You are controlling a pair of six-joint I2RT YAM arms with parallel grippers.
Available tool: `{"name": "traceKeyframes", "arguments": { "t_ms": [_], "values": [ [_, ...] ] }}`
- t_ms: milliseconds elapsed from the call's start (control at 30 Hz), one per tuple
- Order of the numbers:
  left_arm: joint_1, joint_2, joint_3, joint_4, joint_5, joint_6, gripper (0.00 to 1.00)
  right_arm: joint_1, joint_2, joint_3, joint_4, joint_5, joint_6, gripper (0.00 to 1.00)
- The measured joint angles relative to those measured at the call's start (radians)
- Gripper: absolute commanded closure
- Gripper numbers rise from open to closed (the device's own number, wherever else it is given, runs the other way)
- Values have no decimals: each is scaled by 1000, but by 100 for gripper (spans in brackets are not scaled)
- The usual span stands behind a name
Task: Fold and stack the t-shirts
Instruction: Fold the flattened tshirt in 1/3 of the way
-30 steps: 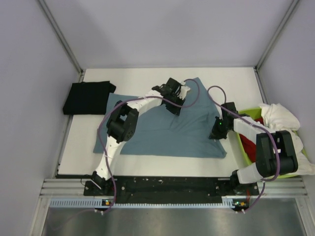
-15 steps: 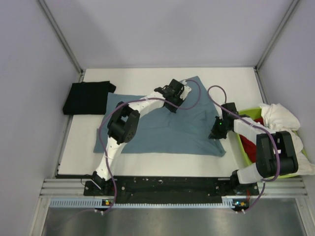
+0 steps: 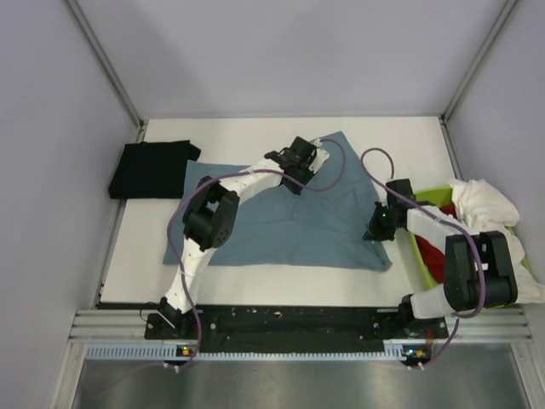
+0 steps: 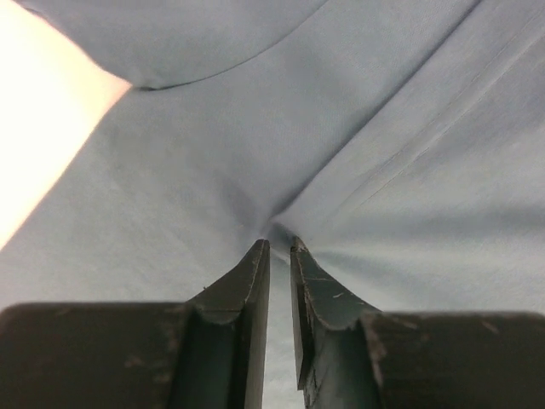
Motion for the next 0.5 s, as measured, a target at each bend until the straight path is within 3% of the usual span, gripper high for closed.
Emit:
{"name": "traceKeyframes", "arguments": {
  "t_ms": [100, 233, 500],
  "values": [
    [6, -17, 0, -11, 20, 28, 65, -4, -11, 8, -30, 10, -36, 89],
    [14, -77, -3, -43, 67, 85, 55, -5, -32, 77, -103, 32, -91, 70],
    [52, -388, -185, -53, -18, 229, 45, -5, 68, 504, -129, 64, -176, 46]
  ]
}}
